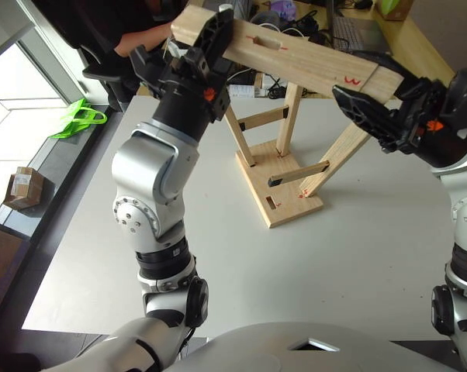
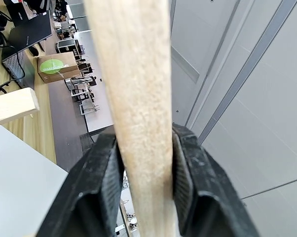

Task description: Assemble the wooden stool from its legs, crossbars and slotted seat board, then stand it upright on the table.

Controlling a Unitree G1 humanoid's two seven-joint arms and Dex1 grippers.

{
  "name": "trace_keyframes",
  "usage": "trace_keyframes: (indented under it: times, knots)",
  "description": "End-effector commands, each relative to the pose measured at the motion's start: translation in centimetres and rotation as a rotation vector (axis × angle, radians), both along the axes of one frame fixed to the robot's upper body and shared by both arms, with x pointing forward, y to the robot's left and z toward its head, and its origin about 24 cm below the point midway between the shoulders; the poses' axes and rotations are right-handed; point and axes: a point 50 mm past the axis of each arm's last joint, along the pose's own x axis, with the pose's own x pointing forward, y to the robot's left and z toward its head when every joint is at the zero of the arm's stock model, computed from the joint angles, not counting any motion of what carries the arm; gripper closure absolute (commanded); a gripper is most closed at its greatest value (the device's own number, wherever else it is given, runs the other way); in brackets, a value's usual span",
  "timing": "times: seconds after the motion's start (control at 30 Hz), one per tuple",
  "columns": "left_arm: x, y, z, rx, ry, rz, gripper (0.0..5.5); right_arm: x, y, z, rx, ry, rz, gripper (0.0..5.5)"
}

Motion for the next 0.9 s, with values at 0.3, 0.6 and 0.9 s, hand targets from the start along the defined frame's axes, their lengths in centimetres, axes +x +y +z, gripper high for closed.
trace_keyframes:
  times: [0.3, 0.6, 0.9]
  knots:
    - [-0.6, -0.9, 0.1, 0.069, 0.001, -0.049, 4.47, 0.7, -0.2, -0.5, -0.195, -0.114, -0.014, 2.0]
    - [-0.5, 6.1, 4.9, 0.048, -0.241, 0.235, 4.47, 4.8, -10.6, 6.5, 0.506, 0.019, -0.392, 1.26]
    - [-1.0, 8.3, -1.7, 0.971, -0.18, 0.694, 4.47, 5.4, -8.2, -14.6, 0.041, 0.662, -0.867, 1.26]
